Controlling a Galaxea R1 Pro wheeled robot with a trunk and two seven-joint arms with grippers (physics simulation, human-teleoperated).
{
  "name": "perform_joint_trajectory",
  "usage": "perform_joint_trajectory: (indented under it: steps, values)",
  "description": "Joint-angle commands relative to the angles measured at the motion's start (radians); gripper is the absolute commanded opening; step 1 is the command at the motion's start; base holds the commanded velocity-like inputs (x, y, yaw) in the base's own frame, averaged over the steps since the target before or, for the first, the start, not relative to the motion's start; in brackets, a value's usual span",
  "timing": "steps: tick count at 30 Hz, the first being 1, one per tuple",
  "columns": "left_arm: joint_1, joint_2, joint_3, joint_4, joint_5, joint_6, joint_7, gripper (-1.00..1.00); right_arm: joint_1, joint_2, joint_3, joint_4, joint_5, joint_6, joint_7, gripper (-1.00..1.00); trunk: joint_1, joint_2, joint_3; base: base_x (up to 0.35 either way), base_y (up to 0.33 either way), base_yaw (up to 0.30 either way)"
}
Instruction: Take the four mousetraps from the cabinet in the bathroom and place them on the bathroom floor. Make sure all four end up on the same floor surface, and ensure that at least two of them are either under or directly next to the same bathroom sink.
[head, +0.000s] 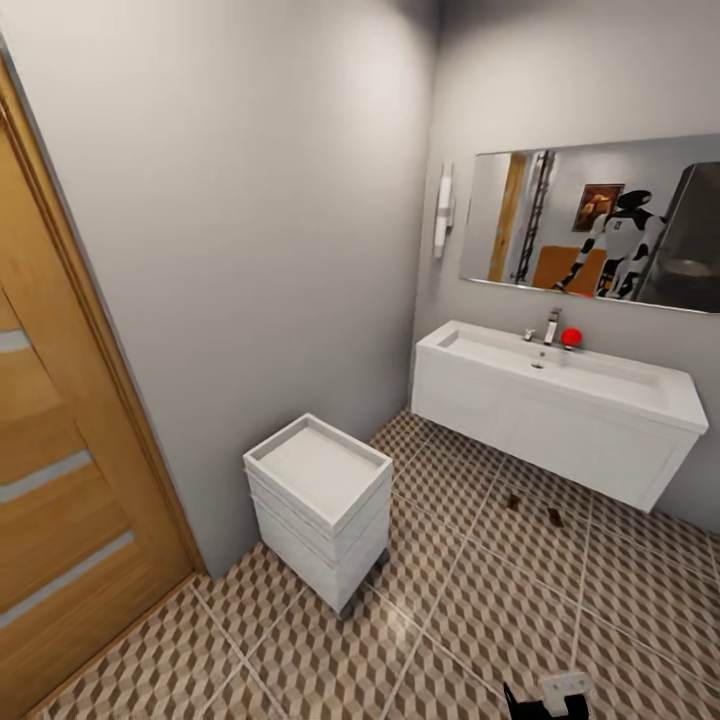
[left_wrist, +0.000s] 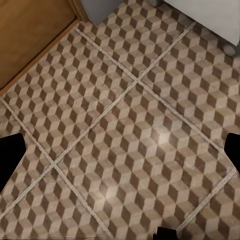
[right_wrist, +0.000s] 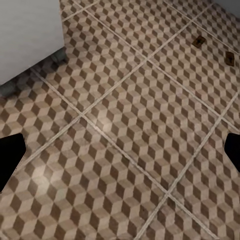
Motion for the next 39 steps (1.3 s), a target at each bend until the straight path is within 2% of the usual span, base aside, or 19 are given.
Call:
perform_joint_trajectory:
  steps: [1,39]
  values:
    - [-0.002,-0.001,-0.008,0.003,0.0,-0.004,0.004,1.0,-0.001,0.0,0.009,0.0,-0.009,-0.003,-0.001,1.0,0.001,-0.002,-0.002,0.0,0.0,0.27]
    - [-0.002,-0.001,-0.008,0.003,0.001,-0.004,0.004,1.0,-0.001,0.0,0.01,0.0,-0.009,-0.003,-0.008,1.0,0.001,-0.002,-0.002,0.0,0.0,0.271]
